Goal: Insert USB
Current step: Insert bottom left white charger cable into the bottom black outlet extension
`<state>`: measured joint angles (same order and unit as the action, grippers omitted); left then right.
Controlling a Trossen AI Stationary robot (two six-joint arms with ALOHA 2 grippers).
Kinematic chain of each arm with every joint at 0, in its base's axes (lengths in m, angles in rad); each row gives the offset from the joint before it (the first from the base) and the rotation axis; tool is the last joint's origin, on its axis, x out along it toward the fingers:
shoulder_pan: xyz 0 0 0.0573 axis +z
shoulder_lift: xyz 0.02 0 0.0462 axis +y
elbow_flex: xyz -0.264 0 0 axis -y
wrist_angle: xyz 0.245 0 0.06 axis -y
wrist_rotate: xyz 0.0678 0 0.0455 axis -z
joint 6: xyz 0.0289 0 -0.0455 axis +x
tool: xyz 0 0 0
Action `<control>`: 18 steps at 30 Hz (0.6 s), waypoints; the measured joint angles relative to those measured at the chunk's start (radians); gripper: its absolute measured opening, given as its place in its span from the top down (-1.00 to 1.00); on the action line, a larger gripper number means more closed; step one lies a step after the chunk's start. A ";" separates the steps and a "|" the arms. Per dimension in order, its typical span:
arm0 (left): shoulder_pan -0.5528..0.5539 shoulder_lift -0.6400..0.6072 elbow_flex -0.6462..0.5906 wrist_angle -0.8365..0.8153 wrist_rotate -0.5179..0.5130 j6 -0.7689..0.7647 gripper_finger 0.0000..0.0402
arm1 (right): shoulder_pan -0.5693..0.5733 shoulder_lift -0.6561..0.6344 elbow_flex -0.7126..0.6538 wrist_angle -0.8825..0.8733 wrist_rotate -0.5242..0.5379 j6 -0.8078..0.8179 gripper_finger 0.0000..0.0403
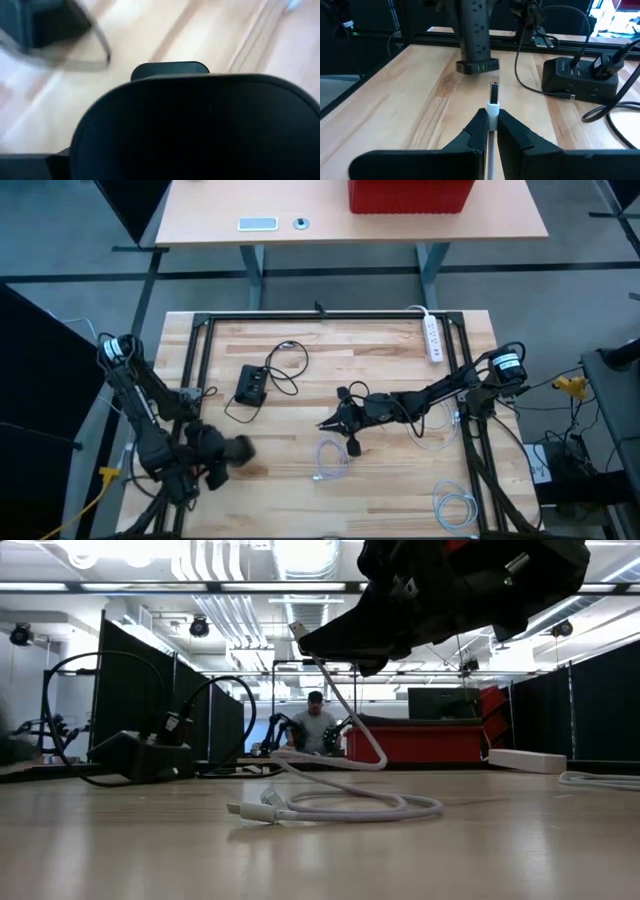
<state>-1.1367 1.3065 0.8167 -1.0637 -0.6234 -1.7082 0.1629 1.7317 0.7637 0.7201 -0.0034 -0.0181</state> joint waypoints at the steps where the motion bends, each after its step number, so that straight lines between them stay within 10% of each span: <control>1: -0.001 0.001 0.001 0.014 -0.030 0.003 -0.30 | 0.000 0.000 0.000 -0.003 -0.001 0.000 0.93; 12: 0.002 0.085 0.003 0.246 -0.416 0.311 -0.30 | 0.001 0.000 0.000 -0.008 -0.068 -0.060 0.93; 18: 0.022 0.180 0.003 0.469 -0.417 0.614 -0.30 | 0.005 0.000 0.007 -0.051 -0.077 -0.109 0.93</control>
<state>-1.1147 1.4861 0.8196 -0.5947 -1.0402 -1.0946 0.1677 1.7317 0.7709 0.6692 -0.0799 -0.1269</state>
